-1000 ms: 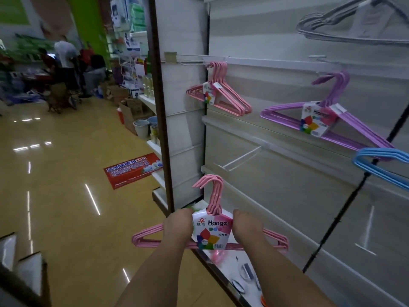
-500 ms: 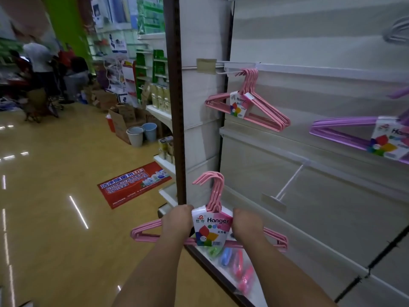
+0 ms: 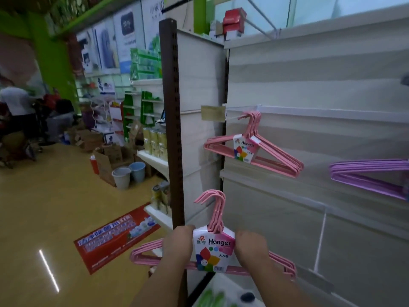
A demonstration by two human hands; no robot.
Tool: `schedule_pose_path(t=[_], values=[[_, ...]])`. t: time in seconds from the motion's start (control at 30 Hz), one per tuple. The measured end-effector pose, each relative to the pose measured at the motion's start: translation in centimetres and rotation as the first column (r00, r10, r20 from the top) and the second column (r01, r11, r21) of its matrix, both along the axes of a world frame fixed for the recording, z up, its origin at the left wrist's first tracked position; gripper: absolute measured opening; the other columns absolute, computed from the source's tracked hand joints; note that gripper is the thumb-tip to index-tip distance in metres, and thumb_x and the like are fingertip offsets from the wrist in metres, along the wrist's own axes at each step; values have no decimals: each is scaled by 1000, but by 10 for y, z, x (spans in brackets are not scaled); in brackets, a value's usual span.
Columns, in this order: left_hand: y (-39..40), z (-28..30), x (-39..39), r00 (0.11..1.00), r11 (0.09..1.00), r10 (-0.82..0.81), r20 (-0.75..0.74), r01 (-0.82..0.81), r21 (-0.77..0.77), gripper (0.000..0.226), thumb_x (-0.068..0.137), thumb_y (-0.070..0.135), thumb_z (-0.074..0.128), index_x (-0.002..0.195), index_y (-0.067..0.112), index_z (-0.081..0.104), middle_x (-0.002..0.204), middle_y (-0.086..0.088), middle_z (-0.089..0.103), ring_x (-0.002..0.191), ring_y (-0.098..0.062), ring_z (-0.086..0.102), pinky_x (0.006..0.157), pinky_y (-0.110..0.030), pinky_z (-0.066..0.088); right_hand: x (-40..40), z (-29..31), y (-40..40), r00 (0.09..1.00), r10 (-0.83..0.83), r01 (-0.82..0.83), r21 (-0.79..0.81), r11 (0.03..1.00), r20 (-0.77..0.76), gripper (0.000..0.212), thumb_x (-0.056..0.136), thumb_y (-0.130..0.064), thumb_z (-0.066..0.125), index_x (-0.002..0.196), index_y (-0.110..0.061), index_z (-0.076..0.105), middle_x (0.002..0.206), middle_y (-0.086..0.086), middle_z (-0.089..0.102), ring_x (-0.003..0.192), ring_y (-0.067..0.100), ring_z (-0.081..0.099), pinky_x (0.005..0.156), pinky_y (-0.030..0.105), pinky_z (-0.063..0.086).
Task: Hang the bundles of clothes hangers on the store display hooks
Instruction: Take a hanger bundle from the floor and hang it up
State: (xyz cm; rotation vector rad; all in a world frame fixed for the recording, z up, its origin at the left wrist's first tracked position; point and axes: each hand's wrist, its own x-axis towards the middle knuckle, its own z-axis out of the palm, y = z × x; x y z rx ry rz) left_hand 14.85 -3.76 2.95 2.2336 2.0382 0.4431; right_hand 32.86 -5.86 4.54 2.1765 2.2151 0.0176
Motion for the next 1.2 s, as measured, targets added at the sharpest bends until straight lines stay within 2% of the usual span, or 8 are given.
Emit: schedule_pose_path(t=[0.17,0.3,0.43,0.6,0.73,0.87,1.03,1.2], values=[[57,31,15,997,996,-71,4,70,55,11,89,23,52,96,26,60,90,5,66,85,-14,64,73,-28,51,13,29,42,999,-45,44,78,996,10,27,96,-11,39,118,-11,55,122,8,61,113,28,59,87,34,47],[95,51,33,989,983,-145,-40,149,110,9,89,25,52,95,23,59,89,3,66,83,-15,63,69,-25,45,29,45,64,995,-94,90,125,988,25,26,94,-13,41,114,-13,58,118,6,64,110,28,60,84,33,48],[122,68,61,974,960,-220,-57,226,165,9,90,22,53,97,20,58,94,2,65,86,-16,62,73,-27,47,49,59,78,983,-183,177,165,970,18,27,95,-13,39,115,-14,57,121,7,63,112,27,59,86,33,47],[155,90,87,950,910,-307,-65,313,271,16,88,25,56,102,22,63,98,2,67,92,-18,64,76,-28,48,71,77,96,957,-288,282,274,919,-18,26,96,-15,35,114,-13,54,116,8,64,107,28,61,82,34,48],[181,108,95,938,854,-341,-66,338,396,17,92,26,52,105,23,61,100,2,67,90,-17,64,78,-28,49,74,95,116,936,-350,344,340,875,-46,27,95,-15,36,117,-15,53,116,6,64,104,27,62,81,34,48],[211,129,97,928,829,-373,-20,343,441,23,88,32,60,110,26,60,102,3,67,95,-17,63,84,-29,47,73,115,139,928,-367,352,445,823,-55,30,94,-17,39,120,-17,55,115,6,65,103,27,62,78,32,47],[243,158,101,920,806,-392,25,330,492,27,90,25,56,116,30,59,110,5,67,103,-17,60,91,-31,43,71,139,169,877,-477,444,470,763,-53,27,94,-13,40,120,-14,50,112,7,66,101,30,63,79,36,48],[262,172,102,919,760,-392,-40,348,548,17,92,24,55,108,23,64,110,2,67,106,-19,58,99,-29,36,69,146,189,846,-526,501,461,732,-84,27,95,-16,41,121,-14,48,111,5,66,99,28,63,72,32,45]])
